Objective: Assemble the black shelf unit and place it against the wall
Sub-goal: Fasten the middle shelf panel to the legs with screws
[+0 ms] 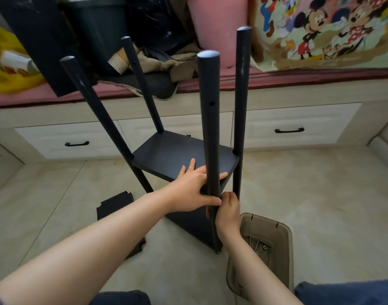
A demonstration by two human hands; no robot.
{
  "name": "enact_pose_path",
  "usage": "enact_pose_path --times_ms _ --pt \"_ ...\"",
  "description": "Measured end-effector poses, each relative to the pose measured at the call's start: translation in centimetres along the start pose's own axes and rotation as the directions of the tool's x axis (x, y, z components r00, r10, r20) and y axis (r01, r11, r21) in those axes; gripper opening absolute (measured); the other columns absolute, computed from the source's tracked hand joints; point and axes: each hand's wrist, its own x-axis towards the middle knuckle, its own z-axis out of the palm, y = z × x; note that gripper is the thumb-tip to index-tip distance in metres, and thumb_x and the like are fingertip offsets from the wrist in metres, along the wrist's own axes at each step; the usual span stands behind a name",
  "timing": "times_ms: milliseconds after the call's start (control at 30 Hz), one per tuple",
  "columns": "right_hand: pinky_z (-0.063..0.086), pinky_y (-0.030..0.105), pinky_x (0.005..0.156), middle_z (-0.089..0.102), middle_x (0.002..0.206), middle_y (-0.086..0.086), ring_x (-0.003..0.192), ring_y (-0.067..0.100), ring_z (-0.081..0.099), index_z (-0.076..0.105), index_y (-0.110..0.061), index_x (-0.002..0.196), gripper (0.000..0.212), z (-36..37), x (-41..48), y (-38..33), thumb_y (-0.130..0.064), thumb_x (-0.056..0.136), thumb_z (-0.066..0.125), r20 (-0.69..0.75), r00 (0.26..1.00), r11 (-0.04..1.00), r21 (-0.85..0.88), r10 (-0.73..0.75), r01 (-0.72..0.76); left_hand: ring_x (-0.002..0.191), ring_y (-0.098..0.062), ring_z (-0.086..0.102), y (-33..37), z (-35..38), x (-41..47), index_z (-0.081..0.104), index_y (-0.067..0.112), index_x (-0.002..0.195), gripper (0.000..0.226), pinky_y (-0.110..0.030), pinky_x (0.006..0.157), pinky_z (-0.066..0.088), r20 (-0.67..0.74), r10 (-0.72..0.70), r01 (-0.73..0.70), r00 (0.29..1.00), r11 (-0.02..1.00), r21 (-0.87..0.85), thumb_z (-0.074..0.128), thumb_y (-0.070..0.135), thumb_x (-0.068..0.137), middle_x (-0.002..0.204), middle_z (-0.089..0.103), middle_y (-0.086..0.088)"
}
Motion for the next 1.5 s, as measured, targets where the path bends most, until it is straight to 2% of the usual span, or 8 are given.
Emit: enact_pose_path --times_ms 133,300,467,633,900,1133,1333,1500 --pt "0.041 0.027 0.038 0.053 0.069 0.024 0.046 0.024 0.054 0.046 0.000 0.090 0.031 2.9 0.8 -2.2 -0.018 0.106 0.026 0.111 0.991 0.985 -0.141 -0.080 0.095 0.156 -0.025 -0.002 -2.6 -3.7 -0.9 0.030 0.046 0.154 0.070 -0.059 0.124 0.000 -0.033 -0.053 0.049 0.998 0.991 -0.121 0.067 0.039 0.094 0.167 0.011 0.016" --pt "0.044 0.031 0.043 0.054 0.073 0.018 0.056 0.030 0.059 0.044 -0.010 0.083 0.031 7.3 1.4 -5.0 -0.024 0.105 0.028 0.208 0.964 0.944 -0.250 -0.164 0.215 0.151 -0.013 0.023 -5.2 -8.4 -3.0 0.037 0.045 0.151 0.065 -0.042 0.125 0.021 -0.073 -0.146 0.120 0.987 0.951 -0.286 0.068 0.036 0.094 0.163 0.022 0.020" --pt "0.056 0.058 0.064 0.056 0.079 0.012 0.076 0.038 0.064 0.046 -0.020 0.083 0.033 11.8 1.0 -7.0 -0.041 0.101 0.029 0.298 0.924 0.885 -0.324 -0.240 0.334 0.146 -0.011 0.034 -8.8 -10.1 -5.8 0.042 0.040 0.149 0.065 -0.040 0.122 0.028 -0.214 -0.265 0.130 0.940 0.860 -0.494 0.070 0.038 0.091 0.157 0.039 0.016" --pt "0.051 0.033 0.053 0.050 0.082 0.009 0.074 0.027 0.060 0.046 -0.015 0.089 0.027 14.7 0.9 -7.1 -0.029 0.107 0.032 0.417 0.878 0.893 -0.264 -0.234 0.364 0.145 -0.011 0.034 -11.1 -9.0 -8.6 0.041 0.043 0.149 0.064 -0.038 0.119 0.026 -0.344 -0.399 0.128 0.850 0.790 -0.600 0.068 0.042 0.091 0.158 0.038 0.014" --pt "0.061 0.047 0.067 0.056 0.084 0.008 0.078 0.029 0.064 0.050 -0.016 0.095 0.027 16.4 -0.1 -7.2 -0.033 0.107 0.032 0.552 0.807 0.819 -0.350 -0.213 0.455 0.144 -0.015 0.040 -11.8 -6.6 -12.0 0.038 0.051 0.148 0.065 -0.047 0.120 0.032 -0.381 -0.547 0.123 0.746 0.675 -0.728 0.069 0.045 0.091 0.153 0.046 0.013" --pt "0.058 0.048 0.068 0.062 0.076 0.003 0.066 0.021 0.065 0.050 -0.023 0.092 0.026 14.5 -2.3 -6.0 -0.037 0.107 0.032 0.613 0.735 0.619 -0.465 -0.291 0.633 0.130 -0.008 0.050 -9.3 -0.2 -14.5 0.042 0.041 0.148 0.064 -0.027 0.109 0.039 -0.367 -0.690 -0.015 0.624 0.459 -0.888 0.068 0.037 0.090 0.140 0.057 0.010" --pt "0.055 0.049 0.074 0.060 0.080 -0.001 0.071 0.016 0.061 0.051 -0.022 0.097 0.025 12.9 -3.8 -4.2 -0.037 0.107 0.033 0.700 0.678 0.501 -0.514 -0.224 0.696 0.095 0.019 0.057 -9.2 4.7 -15.8 0.043 0.046 0.145 0.058 0.001 0.073 0.046 -0.322 -0.749 -0.048 0.579 0.363 -0.930 0.066 0.029 0.094 0.117 0.057 0.026" --pt "0.054 0.040 0.069 0.063 0.076 -0.002 0.064 0.013 0.063 0.049 -0.023 0.096 0.025 11.8 -4.5 -3.1 -0.037 0.107 0.032 0.736 0.664 0.459 -0.547 -0.135 0.700 0.110 0.011 0.055 -9.5 6.9 -16.6 0.041 0.050 0.143 0.063 -0.014 0.095 0.049 -0.244 -0.751 -0.023 0.614 0.292 -0.956 0.068 0.039 0.087 0.124 0.058 0.025"
